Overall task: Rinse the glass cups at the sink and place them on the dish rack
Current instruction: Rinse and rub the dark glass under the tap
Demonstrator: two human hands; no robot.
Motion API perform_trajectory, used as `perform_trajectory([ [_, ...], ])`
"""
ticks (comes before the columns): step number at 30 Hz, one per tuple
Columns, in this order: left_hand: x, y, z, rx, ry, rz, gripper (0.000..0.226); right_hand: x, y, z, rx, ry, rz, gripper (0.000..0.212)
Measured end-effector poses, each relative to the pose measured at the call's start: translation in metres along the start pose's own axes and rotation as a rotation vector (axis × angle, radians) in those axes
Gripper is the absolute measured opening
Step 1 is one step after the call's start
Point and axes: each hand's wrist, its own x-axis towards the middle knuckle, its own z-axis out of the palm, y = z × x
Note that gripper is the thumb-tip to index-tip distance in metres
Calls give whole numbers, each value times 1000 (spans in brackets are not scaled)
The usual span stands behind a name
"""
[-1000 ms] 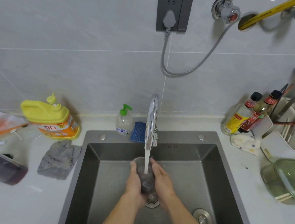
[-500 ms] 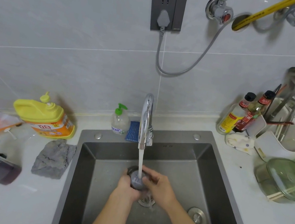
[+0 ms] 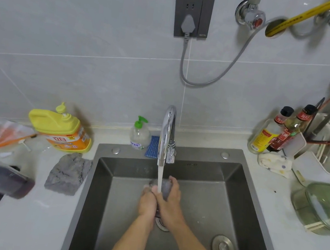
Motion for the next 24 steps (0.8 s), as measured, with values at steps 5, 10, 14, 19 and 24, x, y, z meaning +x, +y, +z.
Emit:
perform_trajectory([
  [5, -9, -4, -1, -27, -64, -8, 70, 15, 1, -5, 225, 28, 47, 62],
  [10, -15, 2, 0, 3, -89, 85, 64, 18, -4, 0, 307, 40, 302, 58],
  [14, 0, -3, -4, 120, 36, 116, 59, 7, -3, 10, -18, 72, 268, 59],
  [19, -4, -2, -11, -28, -30, -44, 68, 6, 8, 12, 27, 90, 163, 43],
  [24, -11, 8, -13, -357, -239, -284, 73, 11, 7, -1, 655, 172, 246, 27],
])
